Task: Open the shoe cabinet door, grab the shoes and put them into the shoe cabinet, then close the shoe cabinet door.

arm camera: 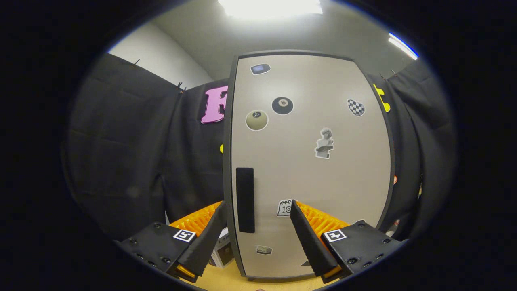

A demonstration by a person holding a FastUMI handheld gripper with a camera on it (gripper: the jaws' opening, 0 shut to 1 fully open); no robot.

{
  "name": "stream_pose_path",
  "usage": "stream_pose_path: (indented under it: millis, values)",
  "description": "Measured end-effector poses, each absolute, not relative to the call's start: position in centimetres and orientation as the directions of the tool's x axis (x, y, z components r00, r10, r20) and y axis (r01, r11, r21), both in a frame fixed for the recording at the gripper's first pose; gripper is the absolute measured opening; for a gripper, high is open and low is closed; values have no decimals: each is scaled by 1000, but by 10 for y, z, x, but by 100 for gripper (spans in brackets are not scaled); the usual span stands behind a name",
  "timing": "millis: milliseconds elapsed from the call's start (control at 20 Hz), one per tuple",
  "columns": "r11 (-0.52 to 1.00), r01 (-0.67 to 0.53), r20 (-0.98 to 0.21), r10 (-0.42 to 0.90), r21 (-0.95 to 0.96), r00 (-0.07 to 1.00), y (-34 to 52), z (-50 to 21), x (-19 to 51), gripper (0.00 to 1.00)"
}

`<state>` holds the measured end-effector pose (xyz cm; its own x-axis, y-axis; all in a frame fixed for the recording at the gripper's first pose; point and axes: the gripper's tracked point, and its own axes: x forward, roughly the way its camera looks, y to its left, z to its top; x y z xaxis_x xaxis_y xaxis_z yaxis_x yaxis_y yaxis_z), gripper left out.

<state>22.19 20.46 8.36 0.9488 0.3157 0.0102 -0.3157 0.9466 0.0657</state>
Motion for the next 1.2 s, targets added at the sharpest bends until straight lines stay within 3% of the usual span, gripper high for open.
stream_pose_path:
  millis: [450,600,850,1200]
  values:
    - [944,-329,-42,330,28,943,240,63,270,99]
    - [947,-321,-76,322,23,944,245,57,280,91]
    - [953,-301,-124,304,37,945,248,47,287,49]
    - [942,-327,-183,335,73,924,247,44,281,15]
